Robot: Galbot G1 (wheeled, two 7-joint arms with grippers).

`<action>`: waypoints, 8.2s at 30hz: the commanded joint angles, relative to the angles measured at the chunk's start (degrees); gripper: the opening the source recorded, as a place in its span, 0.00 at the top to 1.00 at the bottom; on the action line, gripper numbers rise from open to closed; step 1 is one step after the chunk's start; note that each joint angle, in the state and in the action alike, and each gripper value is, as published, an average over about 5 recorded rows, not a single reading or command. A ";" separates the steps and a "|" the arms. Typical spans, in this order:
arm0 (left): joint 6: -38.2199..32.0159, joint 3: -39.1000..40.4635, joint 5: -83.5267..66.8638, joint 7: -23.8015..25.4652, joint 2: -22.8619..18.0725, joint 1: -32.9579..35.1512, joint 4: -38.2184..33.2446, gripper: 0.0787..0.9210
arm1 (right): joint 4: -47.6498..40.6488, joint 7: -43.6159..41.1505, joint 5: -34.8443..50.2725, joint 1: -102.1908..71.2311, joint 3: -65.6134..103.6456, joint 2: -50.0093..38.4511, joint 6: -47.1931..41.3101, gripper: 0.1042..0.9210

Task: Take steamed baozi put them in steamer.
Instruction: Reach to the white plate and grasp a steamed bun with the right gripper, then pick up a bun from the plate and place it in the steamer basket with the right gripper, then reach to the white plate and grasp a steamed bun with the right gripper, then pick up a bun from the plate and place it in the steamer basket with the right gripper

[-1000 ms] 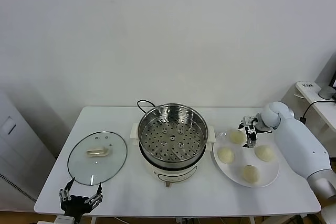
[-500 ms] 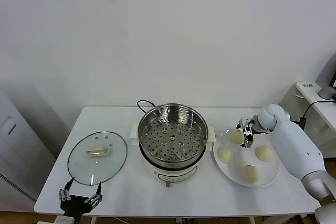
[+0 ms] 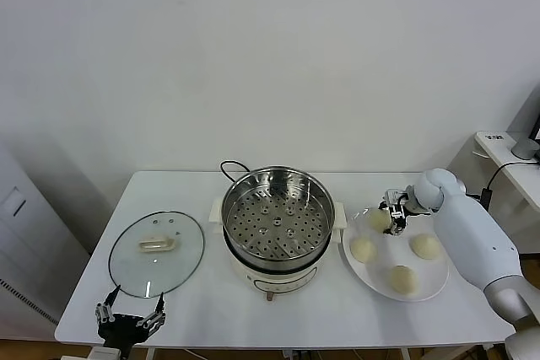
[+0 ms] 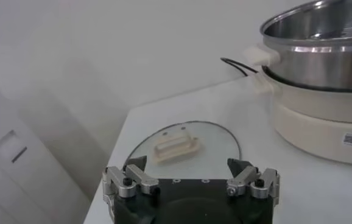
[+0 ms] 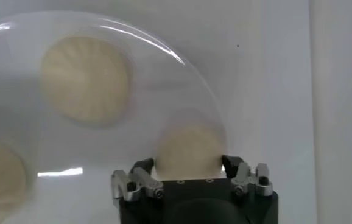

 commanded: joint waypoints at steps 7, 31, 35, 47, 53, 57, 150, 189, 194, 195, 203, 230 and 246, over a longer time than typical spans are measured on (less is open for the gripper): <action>0.06 1.07 0.58 -0.22 0.40 -0.49 0.16 0.12 | 5.07 -2.00 7.38 3.28 -3.40 -3.86 -2.15 0.57; 0.04 2.16 0.50 -0.50 -1.06 -2.53 -0.29 0.12 | -13.89 -18.90 47.48 49.90 -49.96 16.76 21.53 0.45; 0.15 2.07 0.41 -0.50 -1.41 -2.59 -0.18 0.12 | -13.46 -16.77 45.20 49.74 -53.54 20.55 33.44 0.45; 0.21 2.20 0.23 -0.64 -2.15 -2.54 0.19 0.12 | -4.38 -13.23 31.02 46.54 -56.04 23.05 47.58 0.45; 0.30 2.16 0.18 -0.59 -2.24 -2.56 0.02 0.12 | -4.11 -9.67 23.30 43.15 -54.08 23.32 47.58 0.45; 0.34 2.18 0.17 -0.60 -2.41 -2.53 0.16 0.12 | -4.25 -9.09 22.14 41.28 -53.17 23.54 47.58 0.45; 1.88 2.58 -1.84 0.14 -1.04 -1.78 1.37 0.12 | 25.58 -7.28 28.15 10.60 -32.24 -14.32 -19.96 0.12; 2.37 2.25 -1.63 0.59 -1.47 -2.50 2.95 0.12 | 17.41 -5.65 22.30 5.67 -28.01 -8.10 -16.41 0.12; 2.38 2.28 -1.63 0.62 -1.49 -2.56 3.05 0.12 | 17.09 -5.39 21.91 5.45 -27.72 -7.87 -16.58 0.12; 2.38 2.29 -1.63 0.62 -1.49 -2.56 3.06 0.12 | 17.00 -5.34 21.85 5.42 -27.65 -7.81 -16.63 0.12; 2.36 2.36 -1.57 0.58 -1.55 -2.50 3.08 0.12 | 16.34 -5.19 21.58 5.27 -27.08 -7.70 -16.89 0.13; 2.17 3.13 -0.77 -0.09 -1.71 -5.04 1.83 0.12 | 25.74 -10.10 56.50 65.76 -75.96 -16.20 -26.67 0.52; 1.62 3.86 -1.12 -0.48 -0.90 -5.64 1.28 0.12 | 22.46 -4.38 75.13 67.46 -79.91 11.90 -40.42 0.53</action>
